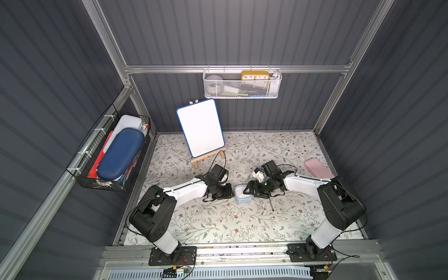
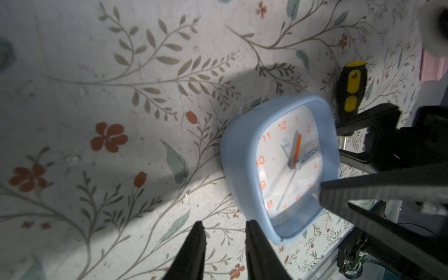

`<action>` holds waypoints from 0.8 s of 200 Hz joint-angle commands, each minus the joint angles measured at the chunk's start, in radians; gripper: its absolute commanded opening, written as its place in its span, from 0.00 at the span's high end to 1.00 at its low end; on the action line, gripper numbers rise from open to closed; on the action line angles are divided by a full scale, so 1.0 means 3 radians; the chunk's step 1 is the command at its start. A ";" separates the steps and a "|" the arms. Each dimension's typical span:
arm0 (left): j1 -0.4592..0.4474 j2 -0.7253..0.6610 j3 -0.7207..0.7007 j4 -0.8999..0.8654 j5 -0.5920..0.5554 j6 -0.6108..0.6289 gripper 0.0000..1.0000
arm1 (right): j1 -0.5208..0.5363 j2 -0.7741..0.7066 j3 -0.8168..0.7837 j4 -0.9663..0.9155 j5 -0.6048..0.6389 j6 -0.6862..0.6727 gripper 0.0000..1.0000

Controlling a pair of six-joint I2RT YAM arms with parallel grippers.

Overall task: Remove the battery from the alarm
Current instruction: Adjust the alarm at the center of the board.

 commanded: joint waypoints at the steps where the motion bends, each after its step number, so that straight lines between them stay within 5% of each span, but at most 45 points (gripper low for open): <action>1: -0.0012 -0.0244 0.0166 -0.0090 -0.0106 -0.0006 0.61 | -0.0012 0.0102 0.0085 -0.0055 0.0077 -0.0083 0.17; 86: -0.0022 -0.0089 -0.0114 0.0226 0.0273 -0.0255 0.69 | -0.0008 0.0139 0.0064 0.0087 -0.0029 -0.0019 0.18; 160: -0.0028 0.0062 -0.0065 0.0381 0.0395 -0.0266 0.56 | -0.0010 0.0178 0.0024 0.0228 -0.0257 0.0038 0.18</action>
